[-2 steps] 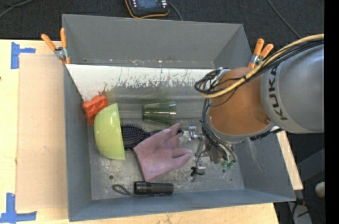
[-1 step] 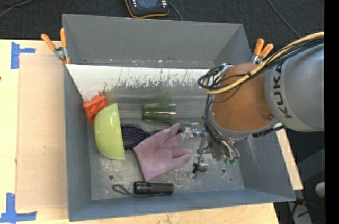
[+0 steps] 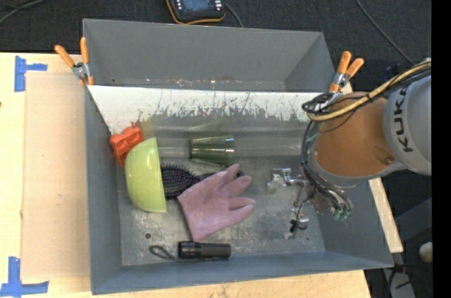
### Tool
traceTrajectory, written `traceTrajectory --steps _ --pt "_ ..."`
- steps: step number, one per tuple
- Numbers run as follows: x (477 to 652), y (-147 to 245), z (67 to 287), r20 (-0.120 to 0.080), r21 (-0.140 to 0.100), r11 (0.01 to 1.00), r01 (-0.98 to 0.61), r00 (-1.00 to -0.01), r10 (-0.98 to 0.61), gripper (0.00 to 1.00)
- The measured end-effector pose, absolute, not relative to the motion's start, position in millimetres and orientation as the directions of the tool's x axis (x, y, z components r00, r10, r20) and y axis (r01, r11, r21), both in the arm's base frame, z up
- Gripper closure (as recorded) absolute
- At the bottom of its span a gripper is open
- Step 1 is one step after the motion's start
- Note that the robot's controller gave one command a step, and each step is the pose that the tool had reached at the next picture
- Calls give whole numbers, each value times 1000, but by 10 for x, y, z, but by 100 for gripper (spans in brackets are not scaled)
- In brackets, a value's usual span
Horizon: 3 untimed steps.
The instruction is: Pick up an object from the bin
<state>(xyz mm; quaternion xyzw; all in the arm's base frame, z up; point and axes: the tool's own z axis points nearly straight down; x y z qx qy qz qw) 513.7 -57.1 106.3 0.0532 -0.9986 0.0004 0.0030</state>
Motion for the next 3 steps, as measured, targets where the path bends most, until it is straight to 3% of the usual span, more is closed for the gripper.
traceTrajectory --steps 1,2,3 --pt "4956 331 871 4 10 1000 -20 -1000 -20 0" --pt "4967 287 878 1 7 1000 -15 -1000 -15 100" --pt "4967 287 878 1 7 1000 -15 -1000 -15 100"
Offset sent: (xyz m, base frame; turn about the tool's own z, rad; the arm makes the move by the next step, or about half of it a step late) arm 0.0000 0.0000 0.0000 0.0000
